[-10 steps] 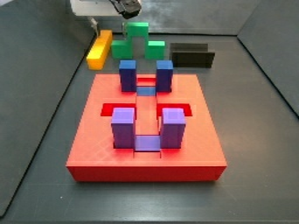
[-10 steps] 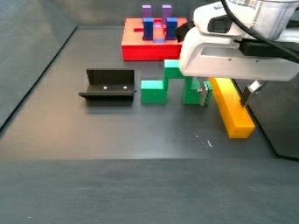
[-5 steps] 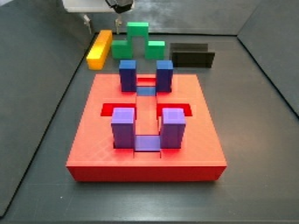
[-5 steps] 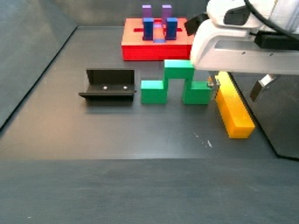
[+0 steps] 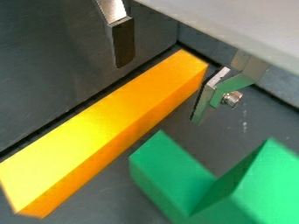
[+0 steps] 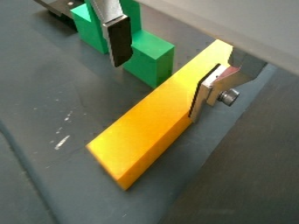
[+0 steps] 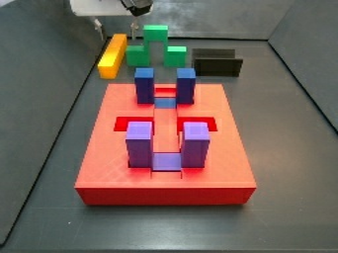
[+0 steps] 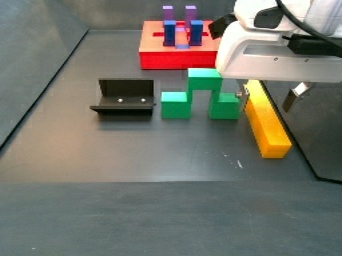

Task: Pick up the yellow object. Move up. Move to above the board. Insert the yellow object.
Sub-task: Pick up the yellow object.

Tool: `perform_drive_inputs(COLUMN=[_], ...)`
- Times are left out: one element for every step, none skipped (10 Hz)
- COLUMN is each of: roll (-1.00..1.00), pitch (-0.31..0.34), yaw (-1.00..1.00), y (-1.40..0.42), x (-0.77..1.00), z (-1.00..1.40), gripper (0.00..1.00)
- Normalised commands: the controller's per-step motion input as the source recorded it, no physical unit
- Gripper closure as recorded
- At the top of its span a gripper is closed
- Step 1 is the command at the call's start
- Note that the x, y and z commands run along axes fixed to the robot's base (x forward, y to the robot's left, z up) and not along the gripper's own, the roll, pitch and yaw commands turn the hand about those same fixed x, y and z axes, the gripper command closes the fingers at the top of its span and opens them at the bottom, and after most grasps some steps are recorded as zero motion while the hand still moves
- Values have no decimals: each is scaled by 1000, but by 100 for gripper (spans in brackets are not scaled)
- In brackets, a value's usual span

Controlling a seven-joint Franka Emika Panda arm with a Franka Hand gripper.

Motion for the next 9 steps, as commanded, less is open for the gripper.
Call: perform_drive_inputs(roll=[-166,-187,-163,-91,0,-119,-143,-157,-161], pitch=[-24,-37,-44,-43,-63,-164,-184,-169,-140], yaw=[0,0,0,0,0,0,0,0,0], y=[-226,-197,-83,0,26,54,0,9,0], x=[-43,0,0,-46,-80,-169,-86,-37,0], z=[-60,-83,-86,-137,-117,-211,-297,-260,-209], gripper=[0,0,0,0,0,0,0,0,0])
